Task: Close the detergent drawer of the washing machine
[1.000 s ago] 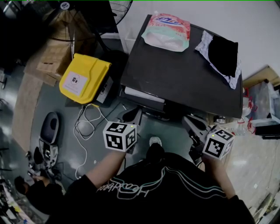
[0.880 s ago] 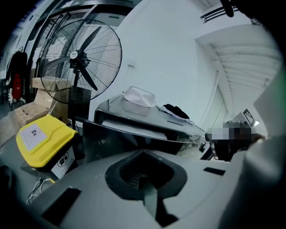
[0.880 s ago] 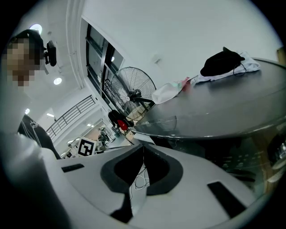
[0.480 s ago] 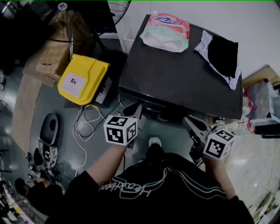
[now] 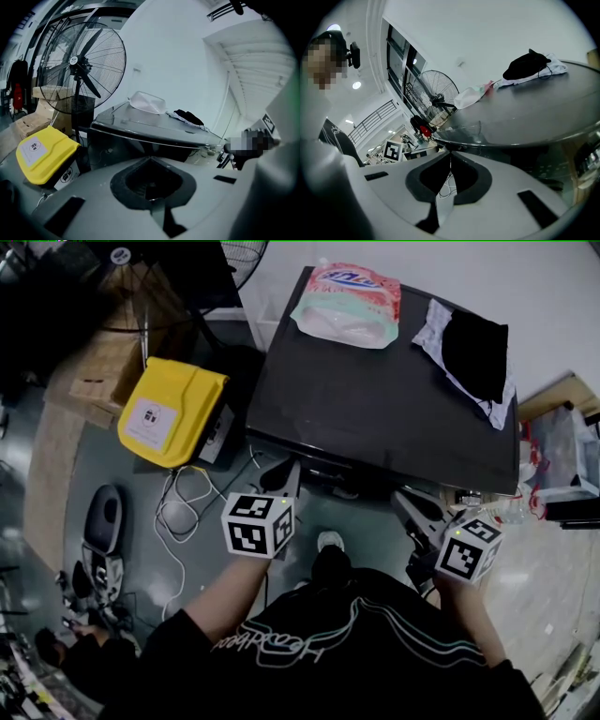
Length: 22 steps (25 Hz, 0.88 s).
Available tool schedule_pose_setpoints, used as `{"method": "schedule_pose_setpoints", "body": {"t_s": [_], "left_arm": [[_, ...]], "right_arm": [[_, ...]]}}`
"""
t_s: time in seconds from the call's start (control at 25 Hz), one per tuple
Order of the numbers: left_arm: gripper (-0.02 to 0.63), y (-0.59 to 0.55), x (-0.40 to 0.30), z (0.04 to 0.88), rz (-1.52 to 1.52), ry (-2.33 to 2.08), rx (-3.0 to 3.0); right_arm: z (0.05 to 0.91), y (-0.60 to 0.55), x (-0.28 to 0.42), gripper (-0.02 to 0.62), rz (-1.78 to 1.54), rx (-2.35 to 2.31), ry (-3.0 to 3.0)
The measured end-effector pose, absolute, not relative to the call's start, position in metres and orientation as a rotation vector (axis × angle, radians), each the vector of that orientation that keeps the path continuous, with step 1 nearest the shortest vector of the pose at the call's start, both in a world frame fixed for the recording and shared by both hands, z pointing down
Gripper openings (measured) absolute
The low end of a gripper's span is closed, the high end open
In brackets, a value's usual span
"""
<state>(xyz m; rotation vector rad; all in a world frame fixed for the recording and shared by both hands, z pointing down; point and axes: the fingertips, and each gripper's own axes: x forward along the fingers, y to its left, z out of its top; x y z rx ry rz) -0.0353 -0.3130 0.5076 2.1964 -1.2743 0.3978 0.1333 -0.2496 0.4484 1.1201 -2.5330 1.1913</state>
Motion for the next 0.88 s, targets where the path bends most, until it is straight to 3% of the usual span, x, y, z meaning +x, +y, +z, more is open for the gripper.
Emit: {"method": "schedule_pose_setpoints", "body": {"t_s": [0.88], "left_arm": [[0.023, -0.325, -0.031, 0.508, 0.403, -1.141, 2.185]], "right_arm": [[0.429, -0.273, 0.119, 0.028, 1.095, 1.054, -2.603]]}}
